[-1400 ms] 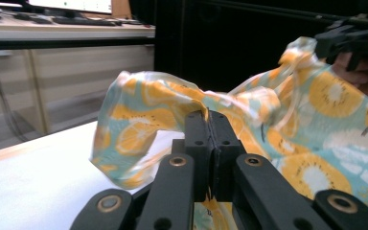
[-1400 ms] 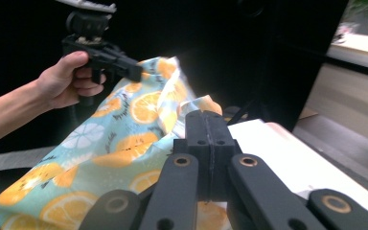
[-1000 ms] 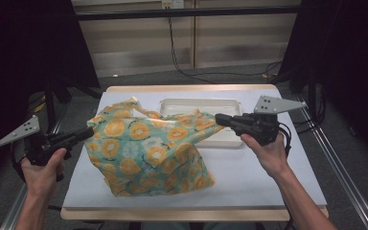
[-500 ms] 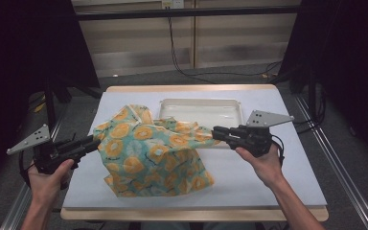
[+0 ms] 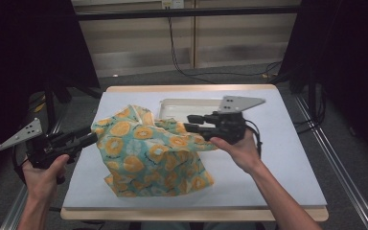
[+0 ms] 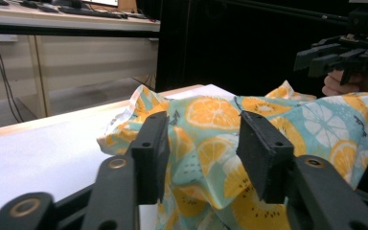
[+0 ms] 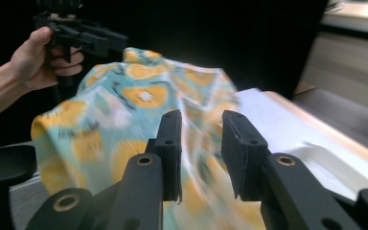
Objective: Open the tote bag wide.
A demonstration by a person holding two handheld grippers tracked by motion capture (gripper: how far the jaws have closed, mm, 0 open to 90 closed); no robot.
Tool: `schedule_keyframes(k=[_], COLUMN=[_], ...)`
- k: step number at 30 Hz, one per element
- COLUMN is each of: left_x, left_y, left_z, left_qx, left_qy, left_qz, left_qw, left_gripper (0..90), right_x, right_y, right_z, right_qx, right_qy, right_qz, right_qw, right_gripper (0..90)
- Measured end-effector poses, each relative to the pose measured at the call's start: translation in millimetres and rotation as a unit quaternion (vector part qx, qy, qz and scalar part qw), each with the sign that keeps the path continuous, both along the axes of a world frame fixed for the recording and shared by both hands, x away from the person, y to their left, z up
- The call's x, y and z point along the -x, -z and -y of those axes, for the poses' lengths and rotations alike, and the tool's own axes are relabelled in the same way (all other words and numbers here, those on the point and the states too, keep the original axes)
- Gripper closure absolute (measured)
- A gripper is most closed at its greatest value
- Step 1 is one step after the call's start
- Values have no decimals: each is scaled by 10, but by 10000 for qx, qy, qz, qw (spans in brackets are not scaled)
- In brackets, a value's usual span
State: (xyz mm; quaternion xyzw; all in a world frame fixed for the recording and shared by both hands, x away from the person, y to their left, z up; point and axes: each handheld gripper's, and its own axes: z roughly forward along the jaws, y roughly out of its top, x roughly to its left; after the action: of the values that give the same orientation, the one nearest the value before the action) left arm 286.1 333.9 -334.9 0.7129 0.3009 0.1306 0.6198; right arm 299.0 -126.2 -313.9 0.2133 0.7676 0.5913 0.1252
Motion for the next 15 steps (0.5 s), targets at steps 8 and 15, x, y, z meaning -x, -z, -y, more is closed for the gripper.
schedule_keyframes(k=[8,15], left_x=[140,160], left_y=[54,31], left_z=[209,381], left_qx=[-143,-251], left_qy=[649,812], left_qz=[41,65], left_qw=[9978,9964], left_gripper=[551,473], right_x=[-220,-372], right_y=[23,160], right_z=[-575,-801], right_qx=[242,337], right_qy=[-514,-753], right_qz=[-337,-768], right_qw=[9978,9936], right_gripper=[573,489])
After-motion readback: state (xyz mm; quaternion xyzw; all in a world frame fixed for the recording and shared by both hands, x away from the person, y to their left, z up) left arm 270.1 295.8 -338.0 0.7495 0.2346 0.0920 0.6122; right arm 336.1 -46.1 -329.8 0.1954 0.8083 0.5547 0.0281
